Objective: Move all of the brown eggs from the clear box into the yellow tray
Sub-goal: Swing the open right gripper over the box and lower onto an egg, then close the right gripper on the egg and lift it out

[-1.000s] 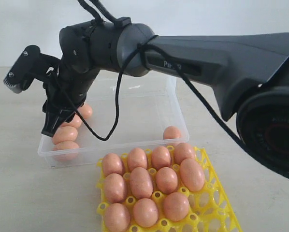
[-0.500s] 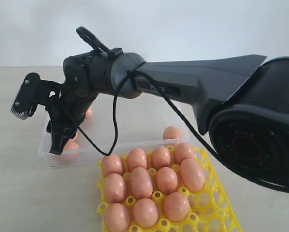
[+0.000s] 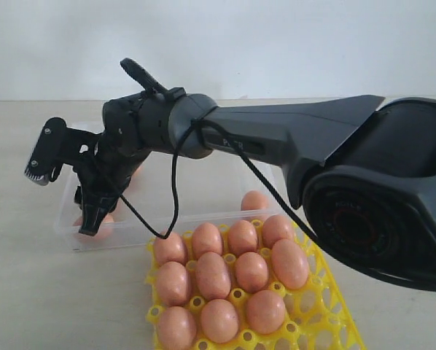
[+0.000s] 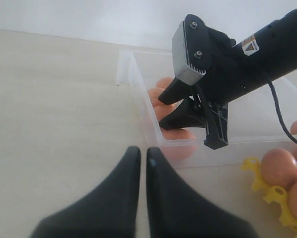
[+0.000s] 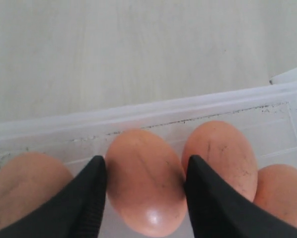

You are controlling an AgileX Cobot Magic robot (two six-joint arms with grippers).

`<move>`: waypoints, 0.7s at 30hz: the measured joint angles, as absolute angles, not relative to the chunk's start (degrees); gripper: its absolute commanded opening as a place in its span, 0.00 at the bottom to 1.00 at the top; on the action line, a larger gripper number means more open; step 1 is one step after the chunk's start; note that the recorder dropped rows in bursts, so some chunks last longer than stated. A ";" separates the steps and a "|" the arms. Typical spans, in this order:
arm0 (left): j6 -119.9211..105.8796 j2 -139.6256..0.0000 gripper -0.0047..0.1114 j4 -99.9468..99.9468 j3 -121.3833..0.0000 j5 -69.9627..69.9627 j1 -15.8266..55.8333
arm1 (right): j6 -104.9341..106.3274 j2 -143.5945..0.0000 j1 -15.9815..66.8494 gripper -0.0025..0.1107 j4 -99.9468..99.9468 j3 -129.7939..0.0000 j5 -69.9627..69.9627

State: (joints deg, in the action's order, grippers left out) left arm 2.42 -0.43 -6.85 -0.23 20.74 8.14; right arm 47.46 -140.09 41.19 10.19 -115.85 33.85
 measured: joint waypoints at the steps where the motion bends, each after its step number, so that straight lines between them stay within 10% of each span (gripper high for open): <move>1: 2.42 -0.43 0.08 -6.85 -0.23 20.74 8.14 | 47.28 -140.22 41.10 0.38 10.28 -115.85 33.60; 21: 2.42 -0.43 0.08 -6.85 -0.23 20.74 8.14 | 43.29 -141.51 39.89 0.41 6.51 -115.87 32.05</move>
State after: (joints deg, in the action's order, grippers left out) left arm 2.42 -0.43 -6.85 -0.23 20.74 8.14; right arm 43.29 -141.51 39.89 6.51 -115.87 32.05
